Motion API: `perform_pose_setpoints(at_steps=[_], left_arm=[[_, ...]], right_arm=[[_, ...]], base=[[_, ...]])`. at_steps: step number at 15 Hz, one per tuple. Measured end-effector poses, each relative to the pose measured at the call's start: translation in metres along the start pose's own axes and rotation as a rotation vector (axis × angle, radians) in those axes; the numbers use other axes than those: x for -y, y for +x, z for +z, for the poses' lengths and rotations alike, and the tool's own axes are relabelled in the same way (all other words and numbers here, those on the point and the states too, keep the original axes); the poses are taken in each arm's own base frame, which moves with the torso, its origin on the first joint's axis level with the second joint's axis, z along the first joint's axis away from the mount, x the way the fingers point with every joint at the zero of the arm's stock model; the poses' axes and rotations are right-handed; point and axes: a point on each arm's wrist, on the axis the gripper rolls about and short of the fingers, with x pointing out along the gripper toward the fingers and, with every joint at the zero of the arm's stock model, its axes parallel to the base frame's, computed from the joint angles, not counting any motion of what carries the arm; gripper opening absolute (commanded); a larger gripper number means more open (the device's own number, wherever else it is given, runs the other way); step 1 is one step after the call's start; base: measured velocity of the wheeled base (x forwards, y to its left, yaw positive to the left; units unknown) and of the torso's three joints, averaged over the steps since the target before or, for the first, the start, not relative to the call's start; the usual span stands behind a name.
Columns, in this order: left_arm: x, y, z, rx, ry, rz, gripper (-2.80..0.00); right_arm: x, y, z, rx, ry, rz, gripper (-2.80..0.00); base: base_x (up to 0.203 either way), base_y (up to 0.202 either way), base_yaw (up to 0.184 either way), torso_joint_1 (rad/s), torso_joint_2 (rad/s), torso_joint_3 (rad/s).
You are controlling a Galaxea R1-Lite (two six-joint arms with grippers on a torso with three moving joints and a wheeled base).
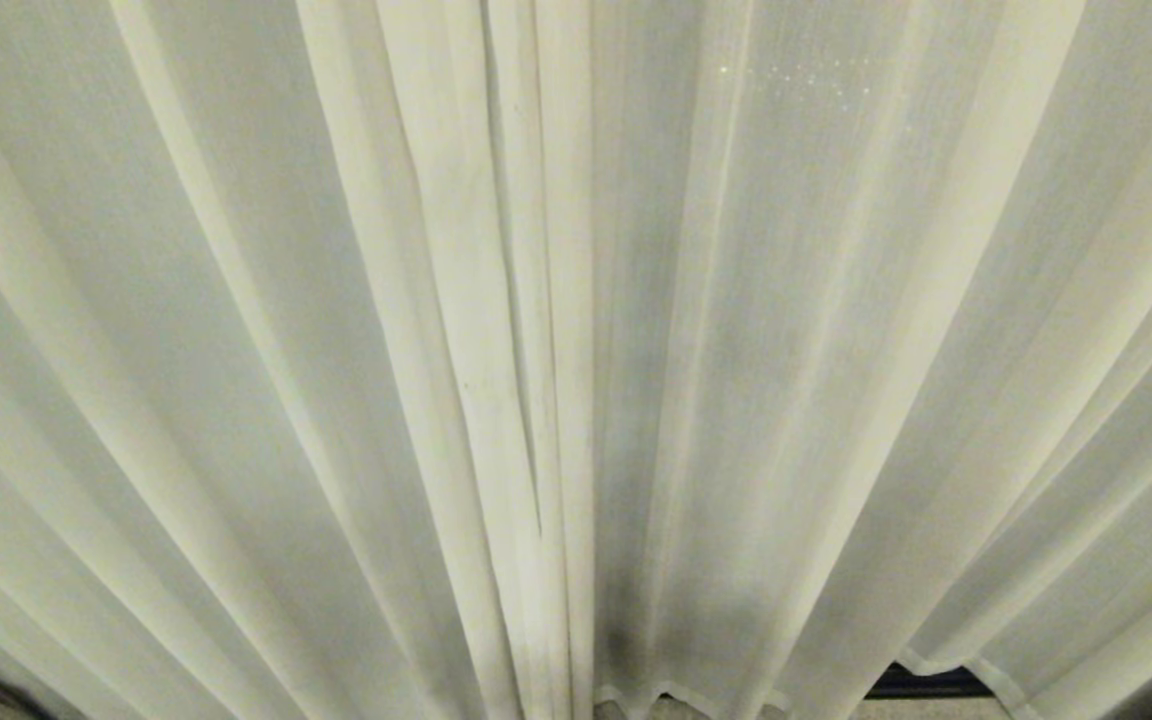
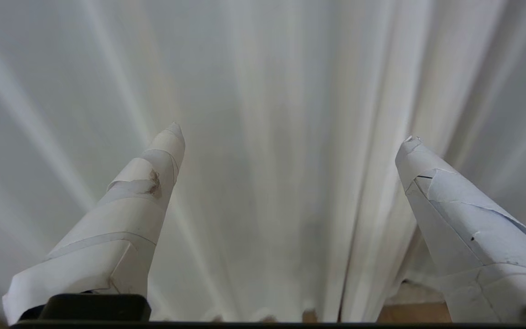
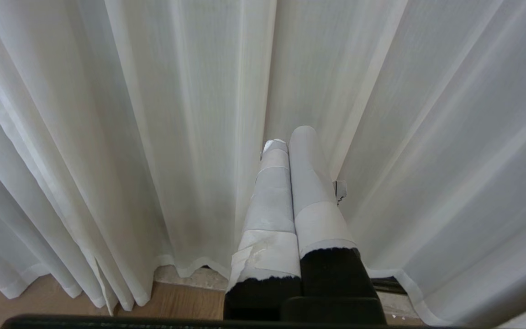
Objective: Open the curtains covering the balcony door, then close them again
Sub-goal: Pull the inner curtains open on both sides
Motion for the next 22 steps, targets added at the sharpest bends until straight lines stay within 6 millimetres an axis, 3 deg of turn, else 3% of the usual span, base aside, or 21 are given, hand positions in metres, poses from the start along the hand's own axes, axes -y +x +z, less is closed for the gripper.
perform_pose_setpoints(at_steps=[2,5,9,13,15,22], left_arm=[[0.0,-0.001,0.017,0.013,0.001,-0.046,0.0],[-0.004,0.005,0.058,0.021,-0.002,-0.114,0.0],[-0.009,0.027,0.109,0.013,-0.037,-0.267,0.0],[-0.008,0.051,0.148,0.016,-0.072,-0.377,0.0],[-0.006,0.062,0.159,0.012,-0.09,-0.391,0.0],[0.001,0.096,0.168,-0.079,-0.085,-0.403,0.0]], right_arm=[[0.0,0.0,0.0,0.0,0.0,0.0,-2.8],[0.0,0.0,0.0,0.0,0.0,0.0,-2.8],[0.0,0.0,0.0,0.0,0.0,0.0,-2.8],[0.0,0.0,0.0,0.0,0.0,0.0,-2.8],[0.0,0.0,0.0,0.0,0.0,0.0,-2.8],[0.0,0.0,0.0,0.0,0.0,0.0,-2.8]], base=[[0.0,0.0,0.0,0.0,0.0,0.0],[0.0,0.0,0.0,0.0,0.0,0.0],[0.0,0.0,0.0,0.0,0.0,0.0],[0.0,0.0,0.0,0.0,0.0,0.0],[0.0,0.0,0.0,0.0,0.0,0.0],[0.0,0.0,0.0,0.0,0.0,0.0]])
